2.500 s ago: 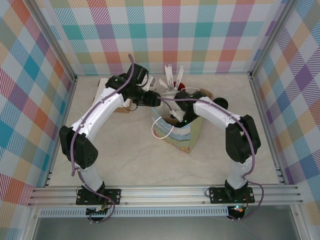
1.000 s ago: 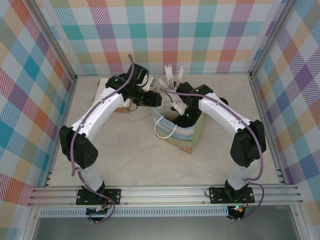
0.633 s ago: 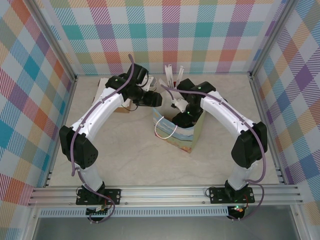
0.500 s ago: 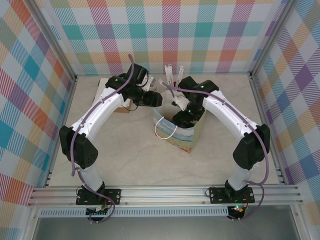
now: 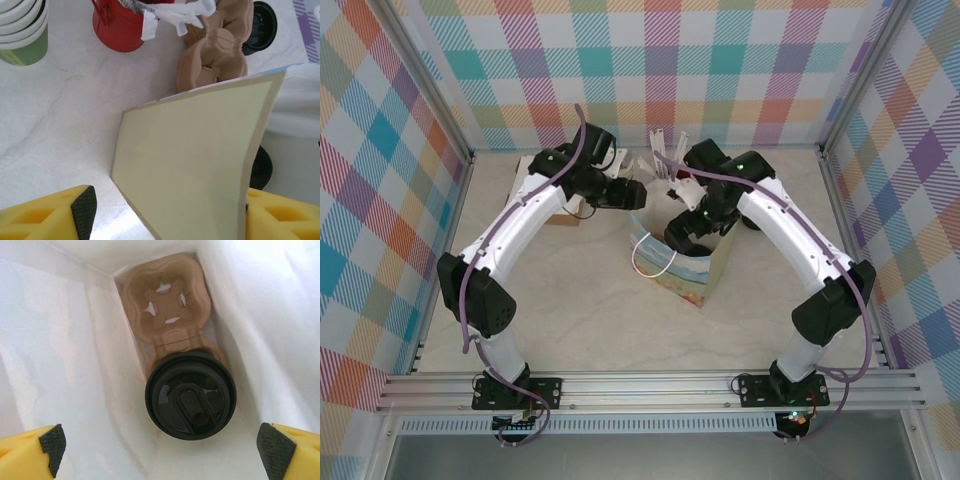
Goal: Pack the takeout coffee
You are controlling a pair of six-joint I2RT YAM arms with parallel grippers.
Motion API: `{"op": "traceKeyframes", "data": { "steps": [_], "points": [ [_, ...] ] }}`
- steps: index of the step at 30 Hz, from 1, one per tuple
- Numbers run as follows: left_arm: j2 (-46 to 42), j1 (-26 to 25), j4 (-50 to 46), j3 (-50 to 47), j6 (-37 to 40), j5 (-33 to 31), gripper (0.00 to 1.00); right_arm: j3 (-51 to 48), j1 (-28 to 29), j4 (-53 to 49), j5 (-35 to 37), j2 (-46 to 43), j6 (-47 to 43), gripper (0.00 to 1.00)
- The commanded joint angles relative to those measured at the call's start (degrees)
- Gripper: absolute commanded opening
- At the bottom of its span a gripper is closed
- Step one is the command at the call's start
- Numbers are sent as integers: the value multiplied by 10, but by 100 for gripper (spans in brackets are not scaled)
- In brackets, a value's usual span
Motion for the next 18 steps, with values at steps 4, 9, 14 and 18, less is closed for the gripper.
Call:
{"op": "traceKeyframes", "data": {
  "steps": [4, 9, 14, 18],
  "points": [
    [4, 5, -16, 31, -4, 10, 71, 48, -3, -33, 9, -32, 14, 100],
    [-1, 7, -25, 47, -3, 2, 73, 75, -3, -41, 19, -39, 40, 100],
    [-28, 8, -25, 54, -9, -18, 78, 112, -4, -50, 21, -51, 49, 100],
    [-59, 9, -24, 43, -17, -36, 81, 120, -7, -43, 39, -69, 64, 100]
  ]
}}
